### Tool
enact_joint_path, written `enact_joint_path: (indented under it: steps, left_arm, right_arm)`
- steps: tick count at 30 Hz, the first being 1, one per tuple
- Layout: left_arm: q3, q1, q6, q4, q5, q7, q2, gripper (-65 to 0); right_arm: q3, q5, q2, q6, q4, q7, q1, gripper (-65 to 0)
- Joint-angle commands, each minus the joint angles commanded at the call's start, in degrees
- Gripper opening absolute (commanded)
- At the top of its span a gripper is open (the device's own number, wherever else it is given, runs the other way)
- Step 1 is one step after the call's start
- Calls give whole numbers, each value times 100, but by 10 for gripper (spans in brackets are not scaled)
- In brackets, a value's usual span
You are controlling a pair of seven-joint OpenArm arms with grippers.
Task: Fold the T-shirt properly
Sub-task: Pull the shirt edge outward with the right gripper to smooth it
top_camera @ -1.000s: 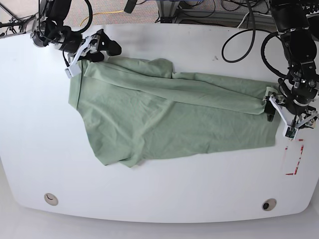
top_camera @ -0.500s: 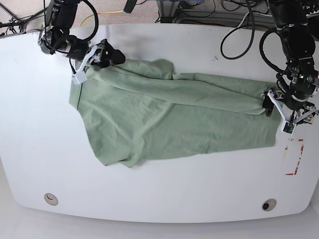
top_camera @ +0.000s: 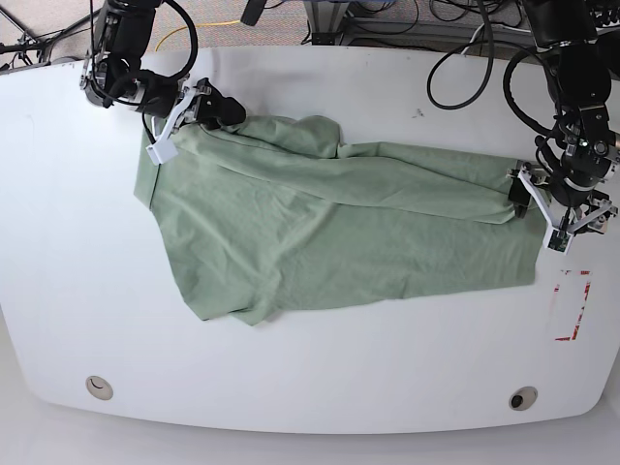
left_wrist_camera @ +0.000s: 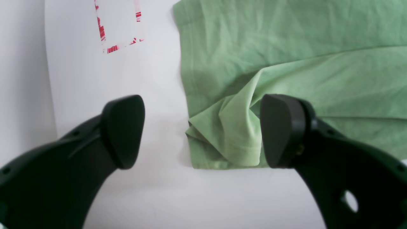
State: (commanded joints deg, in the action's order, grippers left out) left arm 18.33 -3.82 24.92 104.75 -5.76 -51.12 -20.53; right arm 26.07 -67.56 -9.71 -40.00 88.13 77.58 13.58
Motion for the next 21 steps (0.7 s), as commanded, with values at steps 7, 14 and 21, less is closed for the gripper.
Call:
enact_joint_path:
  steps: [7, 14, 21]
  left_arm:
    - [-9, 18, 0, -26, 9, 0, 0, -119]
    - [-9, 18, 0, -26, 9, 0, 0, -119]
    - [-18, 18, 0, -35, 9, 0, 0, -119]
  right_arm:
    - [0, -35, 0, 0, 123, 0, 35, -650]
    - [0, -44, 0, 0, 765, 0, 193, -650]
    - [44, -844, -44, 0, 818, 0, 158, -650]
